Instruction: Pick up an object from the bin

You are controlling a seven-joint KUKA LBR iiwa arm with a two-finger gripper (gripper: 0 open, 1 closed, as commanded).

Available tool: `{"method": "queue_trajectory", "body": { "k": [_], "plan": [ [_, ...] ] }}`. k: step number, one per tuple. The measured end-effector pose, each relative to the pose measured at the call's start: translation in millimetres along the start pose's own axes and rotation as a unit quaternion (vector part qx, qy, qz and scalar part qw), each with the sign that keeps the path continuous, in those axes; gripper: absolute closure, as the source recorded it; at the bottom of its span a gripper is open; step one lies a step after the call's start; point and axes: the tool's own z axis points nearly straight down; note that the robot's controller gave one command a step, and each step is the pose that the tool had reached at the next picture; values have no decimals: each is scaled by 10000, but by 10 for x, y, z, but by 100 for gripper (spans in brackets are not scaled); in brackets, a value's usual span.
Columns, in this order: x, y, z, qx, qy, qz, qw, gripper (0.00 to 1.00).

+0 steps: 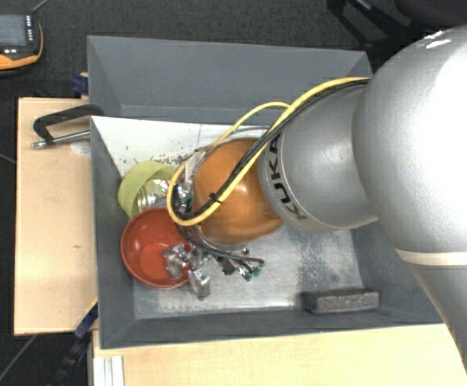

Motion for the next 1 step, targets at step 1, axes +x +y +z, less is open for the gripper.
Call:
{"method": "queue_trajectory", "body": {
  "k": [1],
  "plan": [
    [-71,-229,-2,15,-73,-1683,9857,100]
  ]
}}
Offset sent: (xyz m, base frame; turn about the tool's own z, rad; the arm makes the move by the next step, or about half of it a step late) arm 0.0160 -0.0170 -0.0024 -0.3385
